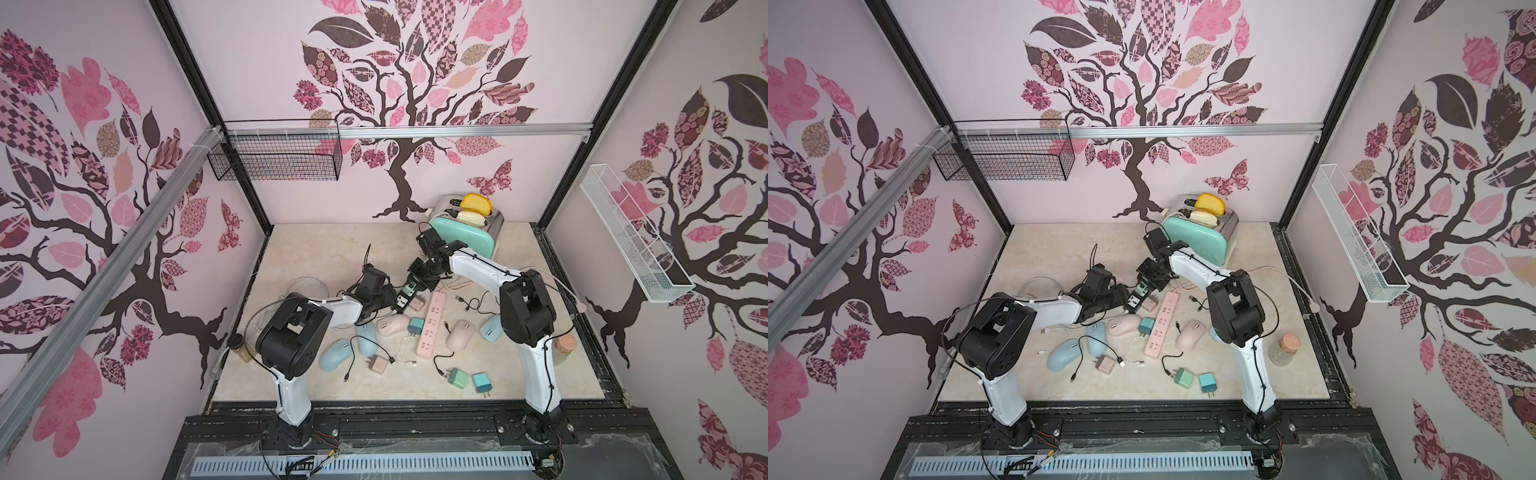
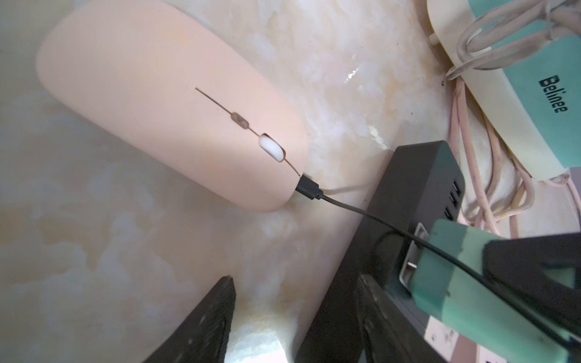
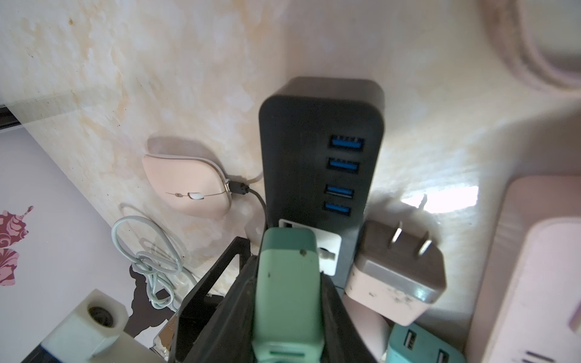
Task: Unplug the wireless mouse
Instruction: Remove the plug from the socket.
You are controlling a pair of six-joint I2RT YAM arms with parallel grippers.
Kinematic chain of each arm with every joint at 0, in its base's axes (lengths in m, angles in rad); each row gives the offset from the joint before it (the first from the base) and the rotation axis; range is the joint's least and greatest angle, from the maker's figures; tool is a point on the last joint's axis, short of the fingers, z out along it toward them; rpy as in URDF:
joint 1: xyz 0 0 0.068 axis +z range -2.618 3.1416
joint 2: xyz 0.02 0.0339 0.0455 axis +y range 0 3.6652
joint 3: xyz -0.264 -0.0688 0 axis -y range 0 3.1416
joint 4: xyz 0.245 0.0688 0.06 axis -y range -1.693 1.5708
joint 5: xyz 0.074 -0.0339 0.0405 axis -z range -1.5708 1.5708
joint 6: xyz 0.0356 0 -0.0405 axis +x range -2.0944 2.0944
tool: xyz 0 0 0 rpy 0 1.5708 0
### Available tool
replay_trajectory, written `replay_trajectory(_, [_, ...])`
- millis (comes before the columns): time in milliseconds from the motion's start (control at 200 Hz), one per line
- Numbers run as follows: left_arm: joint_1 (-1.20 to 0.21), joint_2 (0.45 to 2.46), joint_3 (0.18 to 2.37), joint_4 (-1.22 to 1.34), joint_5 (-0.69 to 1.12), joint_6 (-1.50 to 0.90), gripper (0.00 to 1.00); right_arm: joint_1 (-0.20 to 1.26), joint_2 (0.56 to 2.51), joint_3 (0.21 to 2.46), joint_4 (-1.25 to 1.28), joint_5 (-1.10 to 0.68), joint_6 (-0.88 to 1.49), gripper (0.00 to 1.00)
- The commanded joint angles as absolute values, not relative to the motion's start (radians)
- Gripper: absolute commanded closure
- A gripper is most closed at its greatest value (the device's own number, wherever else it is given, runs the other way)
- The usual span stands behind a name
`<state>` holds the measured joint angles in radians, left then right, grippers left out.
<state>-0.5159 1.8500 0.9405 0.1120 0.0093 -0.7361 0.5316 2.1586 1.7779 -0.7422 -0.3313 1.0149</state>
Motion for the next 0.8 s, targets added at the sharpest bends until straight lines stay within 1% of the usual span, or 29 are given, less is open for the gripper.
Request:
replay_trajectory(0, [-0.548, 1.846, 0.881, 0.075, 0.099, -0.755, 0.33, 0.535, 2.145, 1.762, -0.708, -0.344, 1.02, 1.0])
replay_trajectory(125, [-0.551, 1.799, 0.885, 0.072, 0.094, -0.742, 0.3, 0.534, 2.148, 1.754, -0.698, -0.35, 1.023, 1.0])
replay_trajectory(225, [-0.564, 1.802, 0.92, 0.047, 0.109, -0.728, 0.3, 0.534, 2.15, 1.752, -0.694, -0.354, 1.026, 1.0])
replay_trajectory(385, [-0.586, 1.796, 0.929, 0.009, 0.058, -0.721, 0.29, 0.534, 2.152, 1.75, -0.686, -0.359, 1.03, 1.0])
replay_trajectory(460, [-0.588, 1.833, 0.948, -0.031, 0.046, -0.725, 0.32, 0.533, 2.15, 1.747, -0.683, -0.362, 1.031, 1.0])
replay_trajectory(595, [-0.578, 1.889, 0.939, -0.017, 0.025, -0.767, 0.39, 0.534, 2.142, 1.74, -0.677, -0.367, 1.032, 1.0])
replay_trajectory(710, [-0.566, 1.858, 0.898, 0.089, 0.081, -0.771, 0.39, 0.532, 2.138, 1.735, -0.678, -0.365, 1.025, 1.0])
replay_trajectory(795, [-0.566, 1.802, 0.91, 0.058, 0.064, -0.749, 0.37, 0.532, 2.137, 1.732, -0.677, -0.367, 1.025, 1.0])
